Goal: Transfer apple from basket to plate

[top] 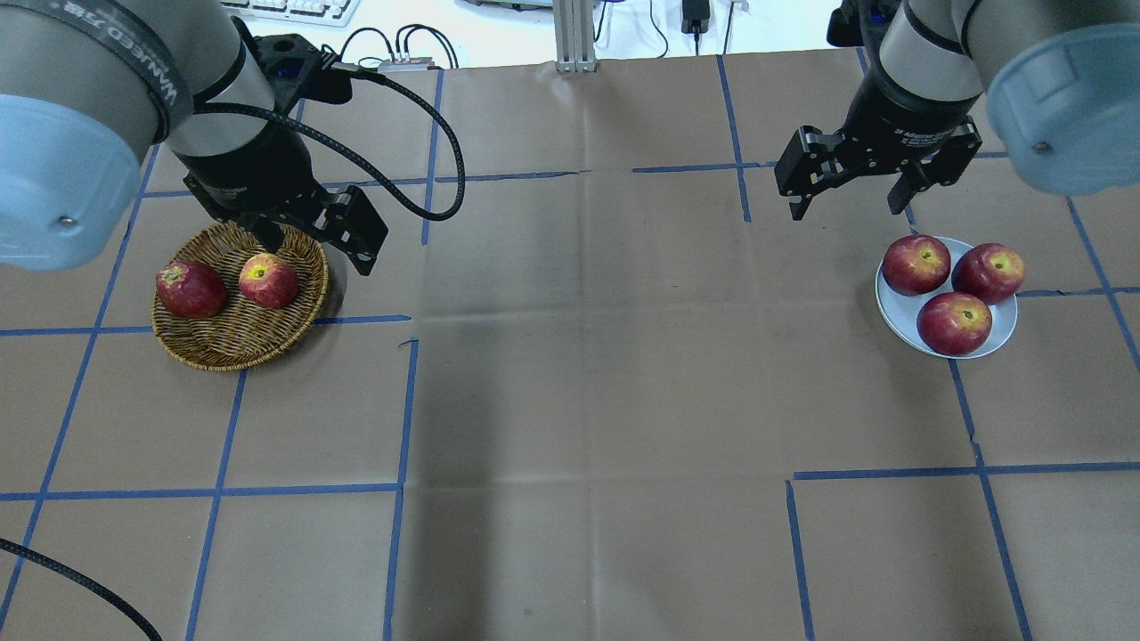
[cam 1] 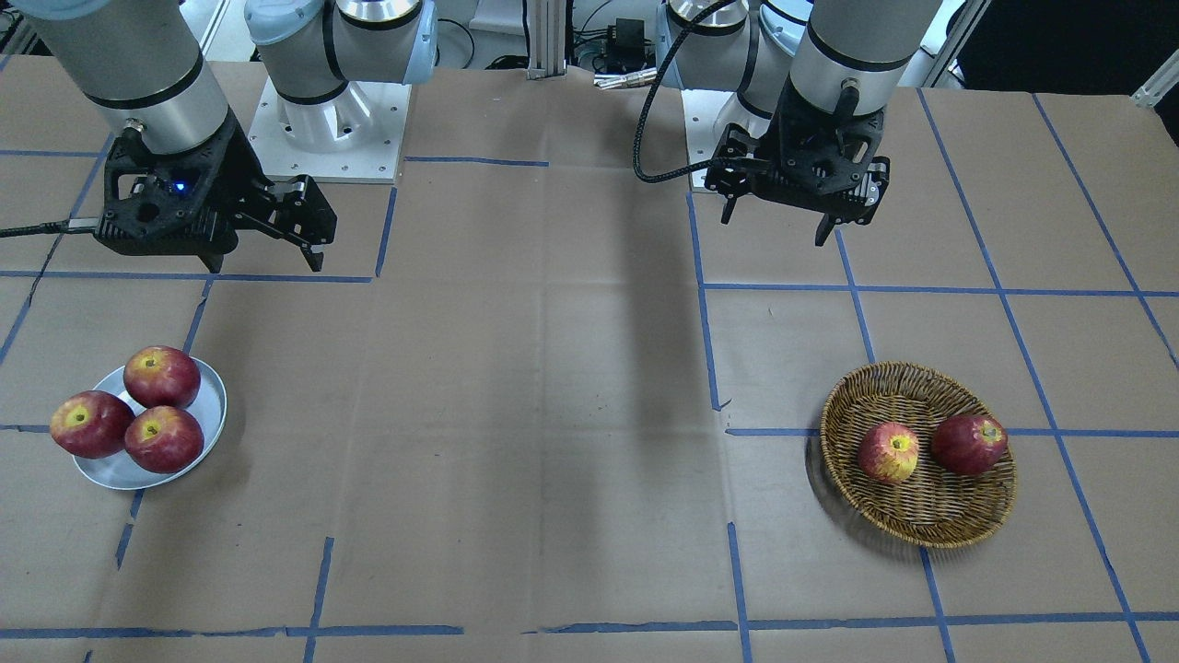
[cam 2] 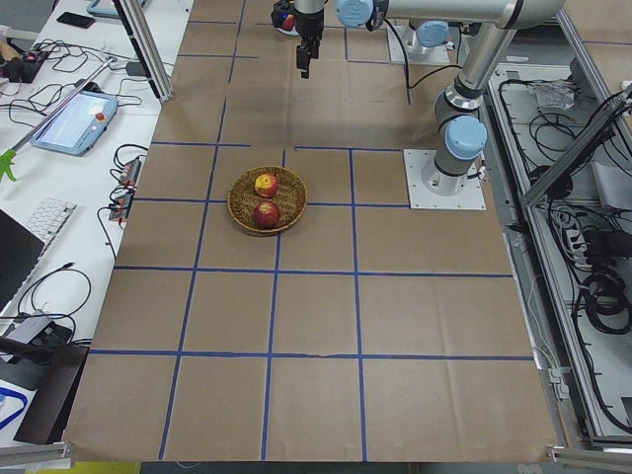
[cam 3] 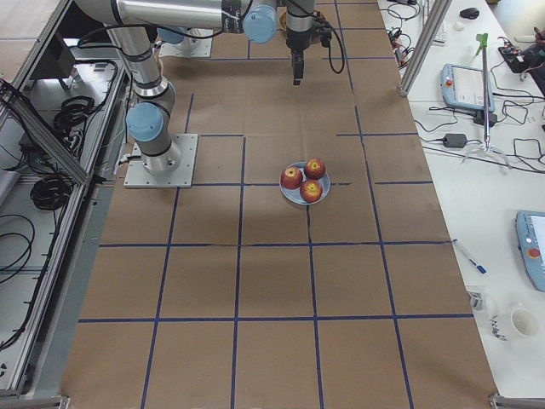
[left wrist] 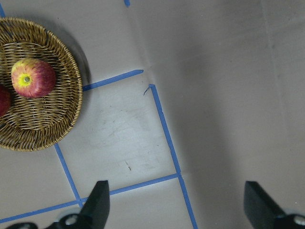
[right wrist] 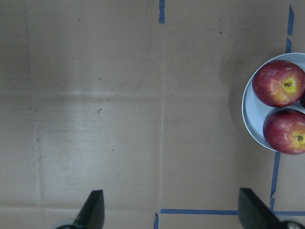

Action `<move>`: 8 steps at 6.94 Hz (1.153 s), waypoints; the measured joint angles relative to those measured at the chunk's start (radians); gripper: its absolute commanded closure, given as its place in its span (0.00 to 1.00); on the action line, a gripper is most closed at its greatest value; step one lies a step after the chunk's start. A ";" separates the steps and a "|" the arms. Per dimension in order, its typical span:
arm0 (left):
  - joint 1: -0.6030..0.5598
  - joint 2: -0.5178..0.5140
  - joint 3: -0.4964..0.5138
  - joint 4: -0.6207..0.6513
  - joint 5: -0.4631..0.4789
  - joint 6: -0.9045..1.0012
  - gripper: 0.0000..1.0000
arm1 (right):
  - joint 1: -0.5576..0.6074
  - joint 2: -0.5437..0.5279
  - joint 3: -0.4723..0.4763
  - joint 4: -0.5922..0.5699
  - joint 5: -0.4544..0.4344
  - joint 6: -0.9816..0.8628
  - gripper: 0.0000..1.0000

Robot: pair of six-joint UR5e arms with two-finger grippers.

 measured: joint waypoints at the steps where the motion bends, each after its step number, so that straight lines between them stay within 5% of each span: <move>1: 0.002 -0.001 -0.002 0.000 0.001 0.009 0.01 | 0.000 0.000 0.000 0.000 0.000 0.000 0.00; 5: 0.061 -0.012 -0.047 0.031 0.003 0.117 0.01 | 0.000 0.001 0.000 0.000 0.000 0.000 0.00; 8: 0.224 -0.050 -0.165 0.206 0.003 0.302 0.01 | 0.000 0.001 0.000 0.000 0.000 0.000 0.00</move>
